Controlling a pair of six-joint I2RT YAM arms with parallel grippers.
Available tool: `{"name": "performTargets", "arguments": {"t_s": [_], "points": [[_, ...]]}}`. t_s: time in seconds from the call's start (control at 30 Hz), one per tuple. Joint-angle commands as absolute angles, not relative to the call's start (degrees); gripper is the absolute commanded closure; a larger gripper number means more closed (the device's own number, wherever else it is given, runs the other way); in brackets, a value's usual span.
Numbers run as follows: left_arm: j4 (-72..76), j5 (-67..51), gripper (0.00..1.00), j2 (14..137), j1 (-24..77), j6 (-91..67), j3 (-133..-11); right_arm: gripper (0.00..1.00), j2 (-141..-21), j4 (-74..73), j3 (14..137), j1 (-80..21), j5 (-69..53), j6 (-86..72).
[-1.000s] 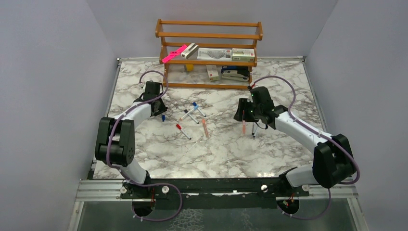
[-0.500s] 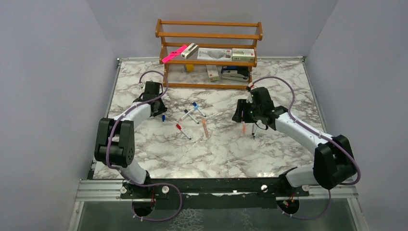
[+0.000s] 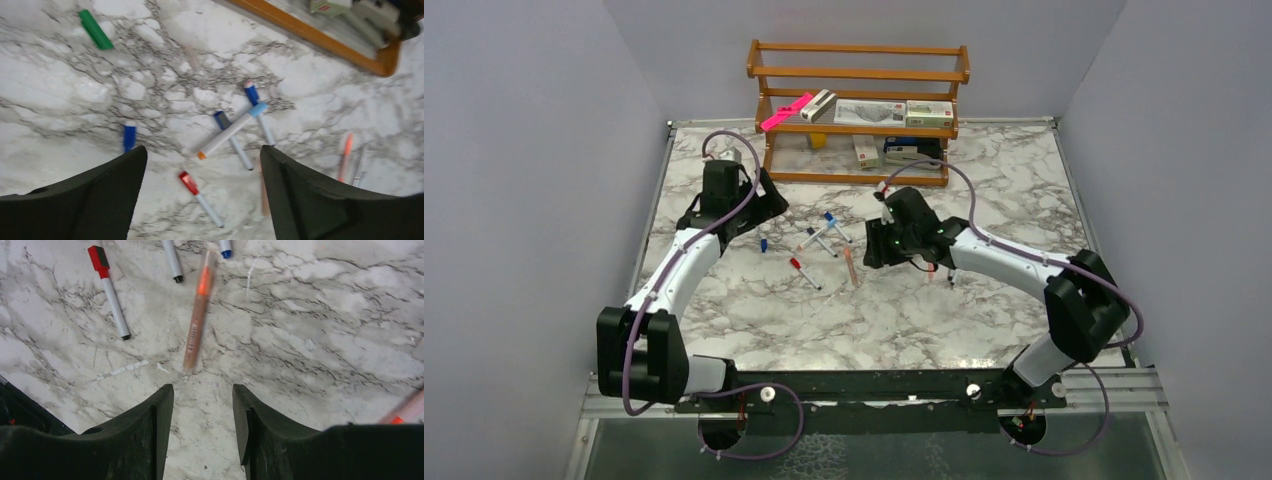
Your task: Open the pen caps
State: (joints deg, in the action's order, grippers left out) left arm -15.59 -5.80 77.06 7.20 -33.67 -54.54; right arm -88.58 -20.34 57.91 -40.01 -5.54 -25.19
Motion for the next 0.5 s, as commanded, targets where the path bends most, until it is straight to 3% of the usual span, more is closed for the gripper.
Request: {"name": "performTargets", "arguments": {"t_s": [0.0,0.1,0.47], "points": [[-16.82,-13.05,0.04,74.42,7.03,-33.37,-53.01,0.54,-95.04,-21.89,63.29,-43.14,0.43,-24.31],[-18.39,-14.98,0.01,73.46,7.03,-33.04,-52.94,0.59,-100.87,-25.56,68.72,-44.86,3.62,-24.20],[-17.46,-17.07,0.01,67.18,7.00,-34.10,-49.03,0.59,-111.27,-28.17,76.48,-48.18,7.63,-26.09]]}}
